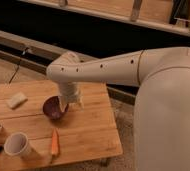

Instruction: Knock the bottle over

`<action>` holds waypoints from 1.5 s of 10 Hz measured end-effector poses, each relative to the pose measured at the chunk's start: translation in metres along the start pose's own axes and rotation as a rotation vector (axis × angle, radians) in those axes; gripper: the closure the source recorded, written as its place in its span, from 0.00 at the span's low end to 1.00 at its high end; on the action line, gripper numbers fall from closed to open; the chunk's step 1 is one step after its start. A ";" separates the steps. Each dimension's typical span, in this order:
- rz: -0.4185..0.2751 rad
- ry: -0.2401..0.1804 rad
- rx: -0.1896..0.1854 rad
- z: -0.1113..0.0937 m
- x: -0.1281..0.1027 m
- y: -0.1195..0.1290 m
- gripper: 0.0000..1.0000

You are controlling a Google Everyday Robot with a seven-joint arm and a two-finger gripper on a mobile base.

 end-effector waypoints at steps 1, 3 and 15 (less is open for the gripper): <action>0.000 0.000 0.000 0.000 0.000 0.000 0.35; 0.000 0.000 0.000 0.000 0.000 0.000 0.35; -0.171 -0.022 0.049 -0.023 -0.004 0.029 0.35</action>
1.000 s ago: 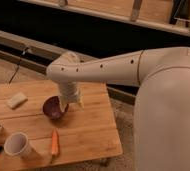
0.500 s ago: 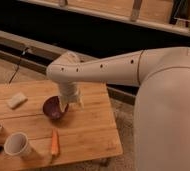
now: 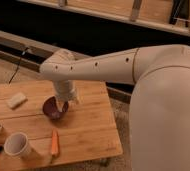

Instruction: Knock the bottle over

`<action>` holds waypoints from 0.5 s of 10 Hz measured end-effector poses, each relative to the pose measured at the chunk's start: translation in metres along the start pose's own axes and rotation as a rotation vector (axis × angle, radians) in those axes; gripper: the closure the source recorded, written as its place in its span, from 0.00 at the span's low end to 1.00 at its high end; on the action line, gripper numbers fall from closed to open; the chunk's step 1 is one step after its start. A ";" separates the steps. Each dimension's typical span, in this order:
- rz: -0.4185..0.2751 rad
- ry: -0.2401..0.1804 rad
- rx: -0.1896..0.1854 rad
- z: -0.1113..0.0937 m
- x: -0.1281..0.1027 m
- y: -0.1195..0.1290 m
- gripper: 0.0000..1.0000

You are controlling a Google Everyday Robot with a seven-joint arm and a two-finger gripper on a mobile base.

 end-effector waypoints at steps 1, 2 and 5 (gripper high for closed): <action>-0.059 -0.008 0.011 -0.005 -0.005 0.015 0.35; -0.102 -0.011 0.016 -0.007 -0.010 0.028 0.35; -0.269 -0.014 -0.016 -0.005 -0.022 0.087 0.35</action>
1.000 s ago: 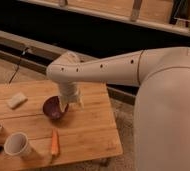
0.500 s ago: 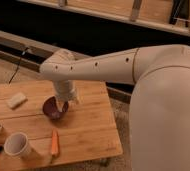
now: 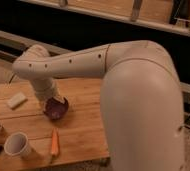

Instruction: Knock the bottle over

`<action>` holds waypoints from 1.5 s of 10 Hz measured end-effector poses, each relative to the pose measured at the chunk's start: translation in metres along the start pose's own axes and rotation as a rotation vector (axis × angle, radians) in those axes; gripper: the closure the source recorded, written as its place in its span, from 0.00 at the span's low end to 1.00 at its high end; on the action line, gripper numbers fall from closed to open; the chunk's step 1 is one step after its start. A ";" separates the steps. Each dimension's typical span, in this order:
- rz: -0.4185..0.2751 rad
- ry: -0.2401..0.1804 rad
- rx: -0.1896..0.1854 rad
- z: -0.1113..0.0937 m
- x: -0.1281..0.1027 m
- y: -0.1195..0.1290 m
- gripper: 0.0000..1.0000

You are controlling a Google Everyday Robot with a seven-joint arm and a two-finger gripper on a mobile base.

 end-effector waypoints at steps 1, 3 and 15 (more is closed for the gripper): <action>-0.049 0.004 -0.017 0.002 -0.004 0.016 0.35; -0.187 0.011 -0.066 0.009 -0.015 0.061 0.35; -0.498 0.038 -0.024 0.011 -0.025 0.156 0.35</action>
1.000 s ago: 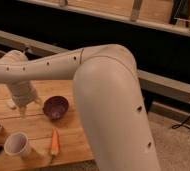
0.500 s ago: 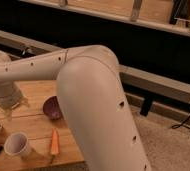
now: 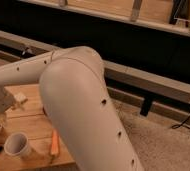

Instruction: Knock the bottle over

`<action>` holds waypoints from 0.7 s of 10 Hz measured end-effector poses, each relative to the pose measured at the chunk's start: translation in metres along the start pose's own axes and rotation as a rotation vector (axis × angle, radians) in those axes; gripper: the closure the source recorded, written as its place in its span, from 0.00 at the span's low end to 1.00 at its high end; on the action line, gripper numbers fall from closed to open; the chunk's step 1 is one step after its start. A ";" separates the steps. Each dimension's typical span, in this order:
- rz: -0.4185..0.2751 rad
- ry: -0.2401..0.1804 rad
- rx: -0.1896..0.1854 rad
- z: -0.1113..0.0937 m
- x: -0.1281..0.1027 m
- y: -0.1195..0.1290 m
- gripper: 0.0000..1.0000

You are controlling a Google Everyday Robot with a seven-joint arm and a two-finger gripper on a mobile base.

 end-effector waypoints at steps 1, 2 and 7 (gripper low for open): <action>-0.021 0.035 0.018 0.010 -0.002 0.005 0.35; -0.034 0.051 0.020 0.016 -0.004 0.009 0.35; -0.137 0.092 -0.002 0.036 -0.030 0.040 0.35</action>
